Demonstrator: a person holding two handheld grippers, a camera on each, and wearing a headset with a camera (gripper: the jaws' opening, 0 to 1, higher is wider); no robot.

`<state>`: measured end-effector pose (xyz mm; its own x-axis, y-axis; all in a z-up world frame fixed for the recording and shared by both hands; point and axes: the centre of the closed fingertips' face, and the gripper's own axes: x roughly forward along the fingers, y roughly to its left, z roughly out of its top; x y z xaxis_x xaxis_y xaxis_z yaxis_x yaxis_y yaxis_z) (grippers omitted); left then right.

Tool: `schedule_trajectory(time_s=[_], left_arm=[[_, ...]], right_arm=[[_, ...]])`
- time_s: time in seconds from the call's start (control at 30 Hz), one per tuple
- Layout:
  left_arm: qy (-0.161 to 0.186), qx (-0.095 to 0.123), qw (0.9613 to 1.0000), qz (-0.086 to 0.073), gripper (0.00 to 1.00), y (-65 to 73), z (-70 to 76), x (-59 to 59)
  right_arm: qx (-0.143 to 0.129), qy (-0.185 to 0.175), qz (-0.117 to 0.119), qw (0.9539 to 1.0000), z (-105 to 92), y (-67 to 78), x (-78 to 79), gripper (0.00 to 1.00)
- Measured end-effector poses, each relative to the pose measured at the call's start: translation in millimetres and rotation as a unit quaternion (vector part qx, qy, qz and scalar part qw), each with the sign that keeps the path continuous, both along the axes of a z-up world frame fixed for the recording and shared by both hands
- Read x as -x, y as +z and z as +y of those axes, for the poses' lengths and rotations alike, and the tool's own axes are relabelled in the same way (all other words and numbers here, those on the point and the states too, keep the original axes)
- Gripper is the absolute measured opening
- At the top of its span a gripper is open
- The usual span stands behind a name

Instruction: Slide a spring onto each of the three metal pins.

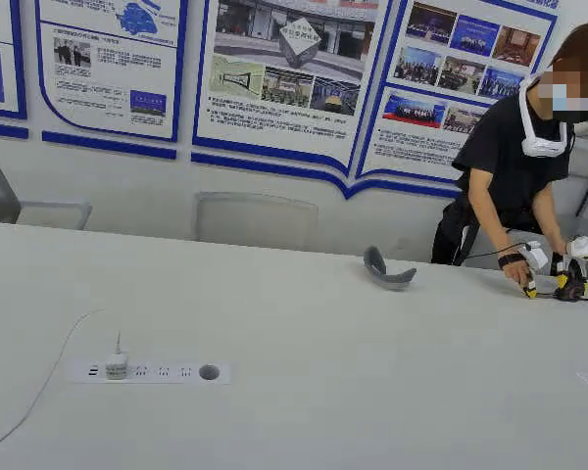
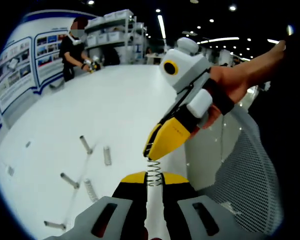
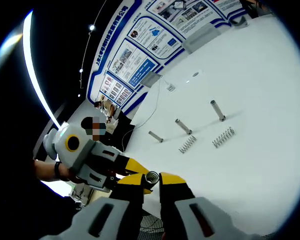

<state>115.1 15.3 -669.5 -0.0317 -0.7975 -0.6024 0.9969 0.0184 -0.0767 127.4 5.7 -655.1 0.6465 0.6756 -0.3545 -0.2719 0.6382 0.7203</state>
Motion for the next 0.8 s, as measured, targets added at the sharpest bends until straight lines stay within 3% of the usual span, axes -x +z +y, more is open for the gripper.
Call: schedule_trajectory(time_s=[0.23,0.53,0.63,0.73,0.8], left_arm=[[-0.007,0.017,0.9998,0.003,0.10,11.0,-3.9,-1.9],[-0.013,0.042,0.9990,0.010,0.10,22.0,-5.2,-3.4],[-0.016,0.046,0.9988,0.011,0.10,24.5,-4.1,-2.7],[-0.018,0.050,0.9985,0.014,0.10,26.6,-2.5,-1.5],[-0.020,0.052,0.9983,0.014,0.10,28.0,-1.6,-0.2]], right_arm=[[0.057,0.052,-0.026,0.9967,0.9,15.9,-2.0,0.12],[0.132,0.127,-0.055,0.9815,9.7,31.5,-3.5,0.12],[0.160,0.160,-0.062,0.9720,12.2,32.8,-1.5,0.12],[0.190,0.194,-0.069,0.9600,15.0,34.2,0.6,0.12],[0.211,0.220,-0.076,0.9494,17.2,34.9,3.1,0.12]])
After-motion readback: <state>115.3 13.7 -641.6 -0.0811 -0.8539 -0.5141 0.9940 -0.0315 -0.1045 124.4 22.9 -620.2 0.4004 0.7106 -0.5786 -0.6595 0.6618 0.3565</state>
